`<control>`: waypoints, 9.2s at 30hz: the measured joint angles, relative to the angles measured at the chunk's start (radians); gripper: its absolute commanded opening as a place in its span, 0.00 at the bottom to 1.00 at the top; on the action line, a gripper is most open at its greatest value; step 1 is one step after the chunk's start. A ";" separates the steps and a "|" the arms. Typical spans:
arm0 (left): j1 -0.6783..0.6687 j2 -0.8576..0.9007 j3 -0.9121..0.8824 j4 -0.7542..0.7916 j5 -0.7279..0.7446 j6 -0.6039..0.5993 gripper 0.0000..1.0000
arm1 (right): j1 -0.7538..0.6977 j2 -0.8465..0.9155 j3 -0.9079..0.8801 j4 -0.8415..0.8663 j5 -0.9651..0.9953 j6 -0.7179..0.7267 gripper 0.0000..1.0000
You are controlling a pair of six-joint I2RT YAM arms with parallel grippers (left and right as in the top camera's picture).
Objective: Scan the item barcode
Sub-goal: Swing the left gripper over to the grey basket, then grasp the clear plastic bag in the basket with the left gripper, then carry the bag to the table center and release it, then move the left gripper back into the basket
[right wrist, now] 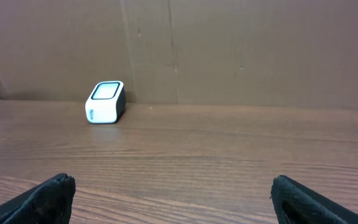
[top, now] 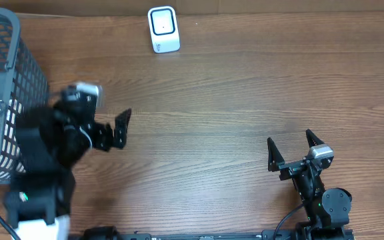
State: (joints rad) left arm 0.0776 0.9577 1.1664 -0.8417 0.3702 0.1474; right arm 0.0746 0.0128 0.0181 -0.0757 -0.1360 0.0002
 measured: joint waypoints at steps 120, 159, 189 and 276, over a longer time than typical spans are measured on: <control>0.867 1.253 0.641 -0.183 -0.032 0.249 0.37 | 0.000 0.000 0.000 0.002 -0.006 0.000 1.00; 0.826 1.251 1.460 -0.779 0.154 -0.094 0.04 | 0.000 0.000 0.000 0.001 -0.006 0.000 1.00; 0.109 0.879 1.239 -0.802 0.159 -0.317 0.04 | 0.000 0.000 0.000 0.000 -0.006 0.000 1.00; -0.451 0.890 0.433 -0.148 -0.424 -0.781 1.00 | 0.000 0.000 0.000 0.001 -0.006 0.000 1.00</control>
State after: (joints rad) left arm -0.3729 1.8477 1.5993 -0.9901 -0.0536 -0.6338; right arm 0.0746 0.0128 0.0181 -0.0750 -0.1417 -0.0002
